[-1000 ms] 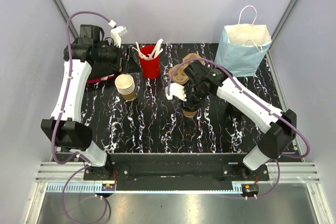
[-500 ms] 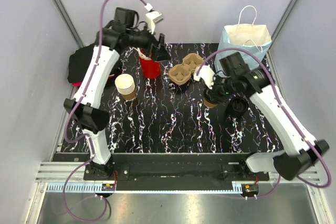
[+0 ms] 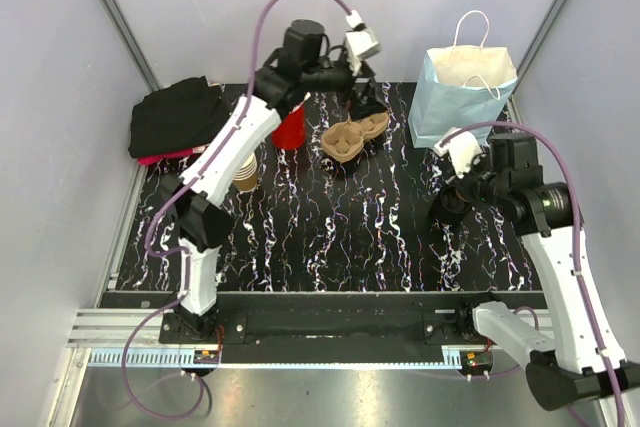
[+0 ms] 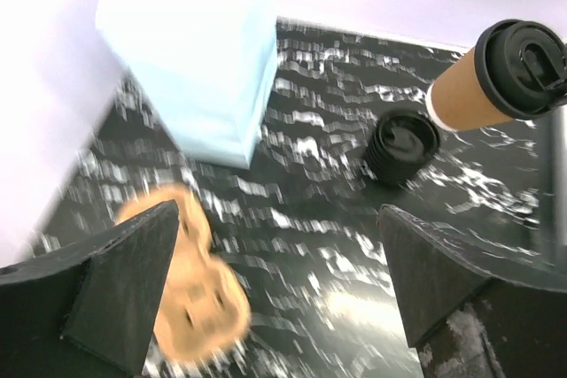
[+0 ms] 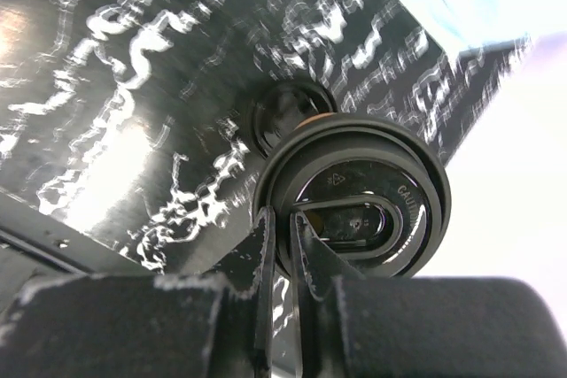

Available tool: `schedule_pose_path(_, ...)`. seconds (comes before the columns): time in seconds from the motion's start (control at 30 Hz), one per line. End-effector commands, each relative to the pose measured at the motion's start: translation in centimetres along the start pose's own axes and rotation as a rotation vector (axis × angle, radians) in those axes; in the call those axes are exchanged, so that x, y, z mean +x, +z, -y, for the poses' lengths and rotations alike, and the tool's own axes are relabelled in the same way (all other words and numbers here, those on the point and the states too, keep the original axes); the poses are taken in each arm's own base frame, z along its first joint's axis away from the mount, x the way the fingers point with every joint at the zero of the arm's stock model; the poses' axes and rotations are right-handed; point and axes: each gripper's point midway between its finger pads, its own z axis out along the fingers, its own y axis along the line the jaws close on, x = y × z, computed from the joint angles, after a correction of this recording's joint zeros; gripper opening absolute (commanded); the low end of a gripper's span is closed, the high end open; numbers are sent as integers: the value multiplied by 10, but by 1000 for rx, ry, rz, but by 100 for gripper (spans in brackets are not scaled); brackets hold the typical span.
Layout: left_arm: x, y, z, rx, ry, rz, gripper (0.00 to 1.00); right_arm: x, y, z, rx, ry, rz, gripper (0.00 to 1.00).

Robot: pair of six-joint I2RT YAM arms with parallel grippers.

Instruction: Pack the takeout coffee

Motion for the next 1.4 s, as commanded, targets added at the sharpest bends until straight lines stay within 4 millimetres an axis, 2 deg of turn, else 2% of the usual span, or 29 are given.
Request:
schedule_pose_path(0.0,-37,33,-10,-29,306,149,99,20,-5,25,164,82,0,0)
schedule_pose_path(0.03,-42,42,-4,-19,355,173,99,24,-11,32,213,98,4,0)
schedule_pose_path(0.1,-37,56,-3,-16,460,169,99,35,-12,37,253,137,-9,0)
schedule_pose_path(0.13,-40,65,6,-7,513,182,99,35,-16,41,280,149,5,0)
schedule_pose_path(0.17,-31,74,7,-2,553,173,99,38,-17,43,297,160,2,0)
schedule_pose_path(0.23,-34,88,16,0,711,210,99,44,-18,47,329,193,6,0)
schedule_pose_path(0.27,-23,97,17,3,740,204,99,45,-19,47,335,204,10,0)
schedule_pose_path(0.3,-25,103,19,-7,802,213,99,52,-19,51,359,238,5,0)
schedule_pose_path(0.5,-26,144,12,-71,959,307,99,71,-12,49,402,312,8,0)
schedule_pose_path(0.63,-21,169,-4,-130,995,341,99,77,-11,45,403,335,8,0)
schedule_pose_path(0.67,-20,172,-9,-151,991,348,99,77,-11,44,401,341,11,0)
schedule_pose_path(0.7,-29,172,-11,-185,1008,393,99,76,-11,44,400,343,14,0)
schedule_pose_path(0.77,-23,182,-14,-213,1001,432,99,75,-11,45,403,352,20,0)
schedule_pose_path(0.8,-31,181,-14,-246,1024,482,99,74,-12,46,404,353,23,0)
schedule_pose_path(0.83,-26,188,-16,-258,1028,493,99,74,-12,46,404,355,26,0)
schedule_pose_path(0.9,-31,193,-16,-301,1043,528,99,74,-11,46,403,361,24,0)
schedule_pose_path(1.0,-29,200,-18,-338,1068,571,99,76,-11,45,402,370,20,0)
schedule_pose_path(1.07,-24,203,-20,-347,1081,567,99,76,-11,44,397,375,19,0)
schedule_pose_path(1.13,-30,199,-19,-355,1082,594,99,77,-10,43,395,378,14,0)
schedule_pose_path(1.37,-16,209,-21,-299,1099,532,98,69,-10,41,362,381,38,0)
